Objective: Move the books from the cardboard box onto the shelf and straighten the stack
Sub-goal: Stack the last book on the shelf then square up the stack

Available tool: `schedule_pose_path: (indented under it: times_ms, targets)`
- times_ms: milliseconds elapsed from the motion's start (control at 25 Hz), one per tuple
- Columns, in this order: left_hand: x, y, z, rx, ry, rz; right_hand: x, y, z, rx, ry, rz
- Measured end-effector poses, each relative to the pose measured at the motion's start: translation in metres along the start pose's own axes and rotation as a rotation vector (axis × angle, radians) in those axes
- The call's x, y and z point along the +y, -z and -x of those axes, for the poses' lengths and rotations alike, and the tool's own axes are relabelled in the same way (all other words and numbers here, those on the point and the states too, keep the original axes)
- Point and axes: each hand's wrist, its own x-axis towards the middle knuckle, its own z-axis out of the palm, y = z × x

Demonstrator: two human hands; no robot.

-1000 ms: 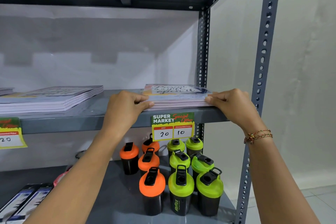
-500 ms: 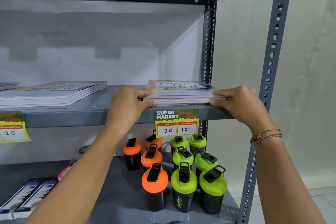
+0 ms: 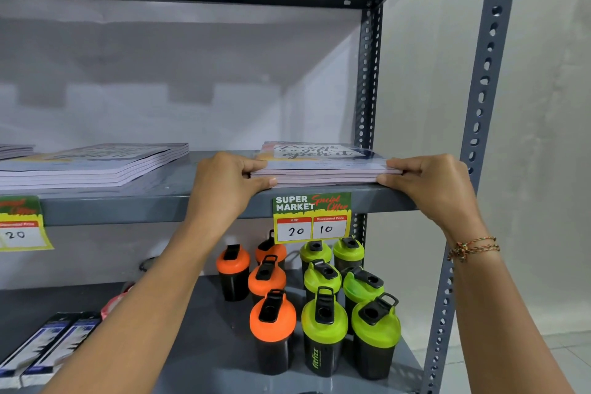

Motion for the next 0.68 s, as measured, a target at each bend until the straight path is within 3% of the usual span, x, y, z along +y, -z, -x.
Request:
schedule_pose_path:
  times_ms: [680]
  targets:
    - [0.0030, 0.0008, 0.0005, -0.012, 0.038, 0.071, -0.0002, 0.0022, -0.0058, -0.086, 0.022, 0.070]
